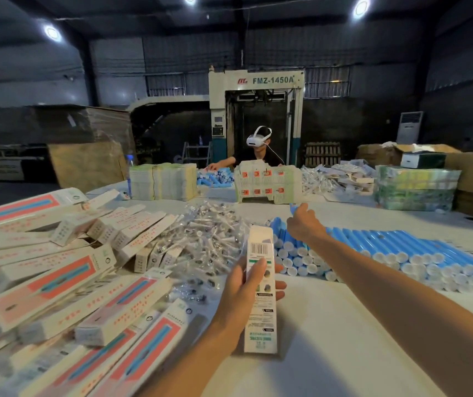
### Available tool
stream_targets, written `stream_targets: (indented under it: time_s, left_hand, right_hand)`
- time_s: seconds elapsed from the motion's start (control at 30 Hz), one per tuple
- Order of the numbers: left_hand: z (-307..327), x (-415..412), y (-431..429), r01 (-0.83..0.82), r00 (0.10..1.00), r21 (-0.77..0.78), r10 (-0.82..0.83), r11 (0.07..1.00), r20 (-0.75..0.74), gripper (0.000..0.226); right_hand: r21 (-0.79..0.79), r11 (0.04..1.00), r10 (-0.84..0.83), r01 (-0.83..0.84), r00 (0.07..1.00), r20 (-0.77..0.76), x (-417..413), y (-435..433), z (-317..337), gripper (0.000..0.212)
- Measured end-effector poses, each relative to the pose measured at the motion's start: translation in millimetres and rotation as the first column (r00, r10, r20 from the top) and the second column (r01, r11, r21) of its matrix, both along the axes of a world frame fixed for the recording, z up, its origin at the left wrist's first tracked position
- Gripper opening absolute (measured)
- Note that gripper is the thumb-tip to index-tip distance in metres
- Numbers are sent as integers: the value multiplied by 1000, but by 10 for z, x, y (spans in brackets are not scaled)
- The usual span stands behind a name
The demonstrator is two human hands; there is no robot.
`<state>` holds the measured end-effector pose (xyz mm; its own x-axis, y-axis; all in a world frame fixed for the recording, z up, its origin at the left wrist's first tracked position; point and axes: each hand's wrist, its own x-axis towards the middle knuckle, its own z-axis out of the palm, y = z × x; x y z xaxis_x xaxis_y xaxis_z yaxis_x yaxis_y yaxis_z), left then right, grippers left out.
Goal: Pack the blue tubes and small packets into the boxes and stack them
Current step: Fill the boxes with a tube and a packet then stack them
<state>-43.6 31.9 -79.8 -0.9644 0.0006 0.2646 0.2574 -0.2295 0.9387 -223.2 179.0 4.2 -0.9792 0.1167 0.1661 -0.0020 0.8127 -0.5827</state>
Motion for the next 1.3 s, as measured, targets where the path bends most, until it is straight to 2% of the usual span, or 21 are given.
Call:
stream_targets:
  time_s: [0.1,0.17,0.27,0.37,0.4,0.43,0.57,0.67,0.73,0.8,0.9,1.07,1.13,1.23,1.3]
  left_hand:
    - [17,8,-15,5,1000,6,-5,1000,-14,36]
    - [31,14,-15,-1,1000,17,1,1000,-1,37]
    - [26,26,-4,24,1000,-14,-23,1000,14,39]
    - [22,48,27,78,997,10,-78,997,10,45]
    - [27,59,39,90,996,15,-90,996,8,46]
    - [33,68,51,100,995,16,-100,995,1,47]
    - [59,111,74,121,992,-10,-121,993,-29,50]
    - [66,144,78,130,990,-31,-131,991,-56,45]
    - [65,159,85,129,989,-51,-132,990,-70,43]
    - [68,167,100,132,988,-71,-138,989,-75,42]
    - [66,165,103,134,987,-84,-141,987,-78,39]
    - [23,157,111,119,990,-69,-123,991,-64,34]
    - [2,151,123,94,994,-52,-97,994,-58,34]
    - [-21,127,114,42,998,-17,-43,999,-46,34]
    - [-35,87,80,-26,999,-2,26,1000,-35,31]
  right_hand:
    - [-259,958,64,-125,971,-232,353,129,26,21]
    - [-430,870,93,-241,937,-337,649,214,70,30]
    - [-607,705,102,-365,900,-423,1061,311,191,39]
    - [-740,436,183,-512,856,-484,1309,338,322,34]
    - [-757,380,202,-531,847,-492,1356,331,353,31]
    - [-763,363,209,-534,845,-492,1389,318,377,31]
    - [-714,481,209,-508,858,-469,1445,286,389,31]
    - [-613,603,239,-510,849,-471,1436,309,364,31]
    - [-541,650,285,-534,831,-477,1406,339,403,35]
    - [-475,663,362,-578,803,-473,1379,366,468,43]
    - [-460,645,475,-610,792,-384,1347,356,512,53]
    - [-372,733,529,-570,821,-215,1289,324,358,61]
    - [-309,750,543,-585,811,-218,1274,310,219,54]
    - [-192,775,547,-602,791,-274,1237,257,-56,28]
    - [-203,780,504,-593,785,-360,1227,188,-238,18]
